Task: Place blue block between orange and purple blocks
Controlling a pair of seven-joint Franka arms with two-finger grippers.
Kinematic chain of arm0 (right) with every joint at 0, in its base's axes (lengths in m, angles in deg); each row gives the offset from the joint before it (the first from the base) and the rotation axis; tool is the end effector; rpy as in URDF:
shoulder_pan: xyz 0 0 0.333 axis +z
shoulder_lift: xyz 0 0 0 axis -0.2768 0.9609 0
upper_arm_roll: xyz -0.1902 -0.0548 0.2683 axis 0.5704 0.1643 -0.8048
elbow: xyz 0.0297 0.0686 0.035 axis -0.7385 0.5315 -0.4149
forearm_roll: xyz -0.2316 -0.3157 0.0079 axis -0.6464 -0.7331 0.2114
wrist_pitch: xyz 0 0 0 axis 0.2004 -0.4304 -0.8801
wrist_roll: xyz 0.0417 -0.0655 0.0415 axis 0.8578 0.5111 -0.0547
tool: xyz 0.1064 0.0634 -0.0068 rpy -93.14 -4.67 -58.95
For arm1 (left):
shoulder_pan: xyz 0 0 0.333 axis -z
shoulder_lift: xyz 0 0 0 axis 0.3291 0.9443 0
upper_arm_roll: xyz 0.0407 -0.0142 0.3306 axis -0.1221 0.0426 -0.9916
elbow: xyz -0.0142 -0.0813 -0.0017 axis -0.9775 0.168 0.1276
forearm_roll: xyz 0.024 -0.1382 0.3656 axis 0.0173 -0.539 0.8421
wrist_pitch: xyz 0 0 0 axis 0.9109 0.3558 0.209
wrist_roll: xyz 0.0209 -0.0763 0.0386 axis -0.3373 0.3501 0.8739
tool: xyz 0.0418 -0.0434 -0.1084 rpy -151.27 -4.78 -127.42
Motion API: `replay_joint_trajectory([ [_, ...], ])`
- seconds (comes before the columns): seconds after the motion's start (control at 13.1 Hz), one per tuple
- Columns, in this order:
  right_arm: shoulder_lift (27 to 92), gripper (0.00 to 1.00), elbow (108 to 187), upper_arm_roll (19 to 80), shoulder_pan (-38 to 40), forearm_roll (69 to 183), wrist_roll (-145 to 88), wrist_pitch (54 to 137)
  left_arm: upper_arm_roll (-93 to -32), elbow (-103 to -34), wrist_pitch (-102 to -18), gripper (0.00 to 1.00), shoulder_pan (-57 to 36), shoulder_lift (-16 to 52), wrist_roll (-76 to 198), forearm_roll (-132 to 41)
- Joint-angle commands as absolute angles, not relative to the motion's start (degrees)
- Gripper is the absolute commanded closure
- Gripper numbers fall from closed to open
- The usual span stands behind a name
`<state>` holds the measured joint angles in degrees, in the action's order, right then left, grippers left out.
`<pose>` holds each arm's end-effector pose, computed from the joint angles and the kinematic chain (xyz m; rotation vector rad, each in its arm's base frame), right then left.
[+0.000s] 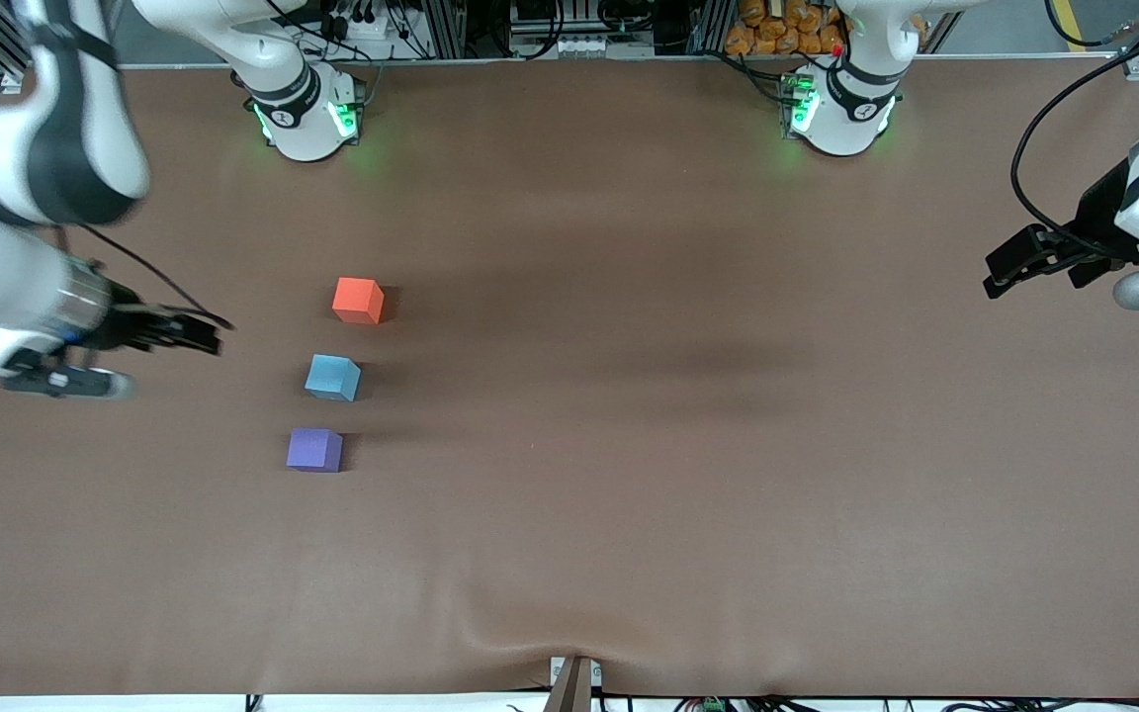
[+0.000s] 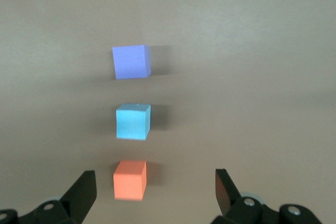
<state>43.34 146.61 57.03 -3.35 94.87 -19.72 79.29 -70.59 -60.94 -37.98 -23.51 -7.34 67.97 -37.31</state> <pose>0.5883 0.0162 0.5058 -3.0703 0.1308 0.1508 0.5606 -0.0579 0.6190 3.1091 0.2073 0.0902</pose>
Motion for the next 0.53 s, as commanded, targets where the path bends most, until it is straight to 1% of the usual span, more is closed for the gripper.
replay_joint_trajectory([
  [0.0, 41.7, 0.0, 141.0, 55.4, -7.4, 95.3, -20.5, 72.4, -69.8, -61.1, -37.5, 0.0, -24.0, -8.1, 68.0, -37.9],
  [0.3, 34.6, 0.0, 140.5, 47.3, -17.9, 94.5, -24.4, 66.0, -69.8, -61.0, -36.5, 0.0, -24.0, -8.8, 68.1, -37.9],
  [0.46, 33.0, 0.0, 140.4, 46.7, -19.5, 94.3, -24.6, 63.7, -69.6, -60.6, -34.8, 0.0, -24.0, -8.8, 67.2, -37.7],
])
